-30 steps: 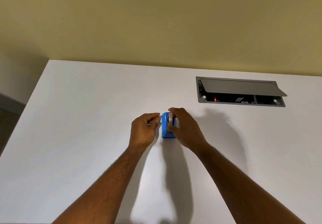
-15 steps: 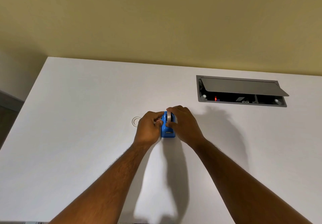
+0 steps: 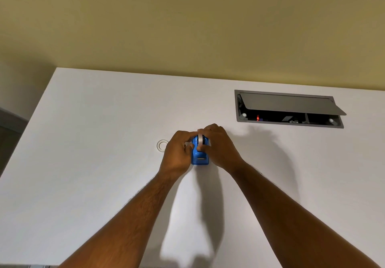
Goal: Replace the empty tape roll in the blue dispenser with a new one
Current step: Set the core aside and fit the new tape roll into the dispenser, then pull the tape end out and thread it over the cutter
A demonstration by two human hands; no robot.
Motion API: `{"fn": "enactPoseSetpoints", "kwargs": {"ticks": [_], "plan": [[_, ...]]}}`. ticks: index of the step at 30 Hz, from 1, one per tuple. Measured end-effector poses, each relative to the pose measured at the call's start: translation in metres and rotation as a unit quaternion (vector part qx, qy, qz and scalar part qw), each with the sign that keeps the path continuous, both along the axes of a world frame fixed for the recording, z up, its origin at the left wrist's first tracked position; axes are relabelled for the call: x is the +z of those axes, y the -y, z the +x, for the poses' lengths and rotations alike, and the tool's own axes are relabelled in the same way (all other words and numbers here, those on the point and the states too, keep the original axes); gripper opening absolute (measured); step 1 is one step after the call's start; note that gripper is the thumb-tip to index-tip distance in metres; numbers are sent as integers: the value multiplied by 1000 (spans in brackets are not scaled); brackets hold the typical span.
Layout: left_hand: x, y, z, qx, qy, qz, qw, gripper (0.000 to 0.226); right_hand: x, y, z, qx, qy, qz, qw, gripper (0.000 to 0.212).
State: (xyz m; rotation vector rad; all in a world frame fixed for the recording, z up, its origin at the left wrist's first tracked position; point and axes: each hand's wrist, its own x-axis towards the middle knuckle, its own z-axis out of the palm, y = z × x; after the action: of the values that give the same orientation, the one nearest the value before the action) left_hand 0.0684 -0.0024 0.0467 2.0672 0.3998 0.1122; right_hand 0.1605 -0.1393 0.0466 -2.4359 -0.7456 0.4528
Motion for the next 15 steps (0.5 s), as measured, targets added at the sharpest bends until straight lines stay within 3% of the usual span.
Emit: {"fn": "enactPoseSetpoints", "kwargs": {"ticks": [5,7,10,13,15], "plan": [[3,1,0,-43,55,12,997,40,2,5,0,6,-26,3,1000,58],[0,1,0,-48,52,20,997,40,1,8,-2,-16,-38,28,999,51],[-2,2,2,-41,25,16,999,38,-1,13,-11,-45,48,69,995,26],[-3,2,3,-45,12,6,999,40,-1,18,-19,-33,99,83,991,29],[-3,1,4,-49,7,9,999,42,-4,21,-21,-3,113,76,991,19]]}}
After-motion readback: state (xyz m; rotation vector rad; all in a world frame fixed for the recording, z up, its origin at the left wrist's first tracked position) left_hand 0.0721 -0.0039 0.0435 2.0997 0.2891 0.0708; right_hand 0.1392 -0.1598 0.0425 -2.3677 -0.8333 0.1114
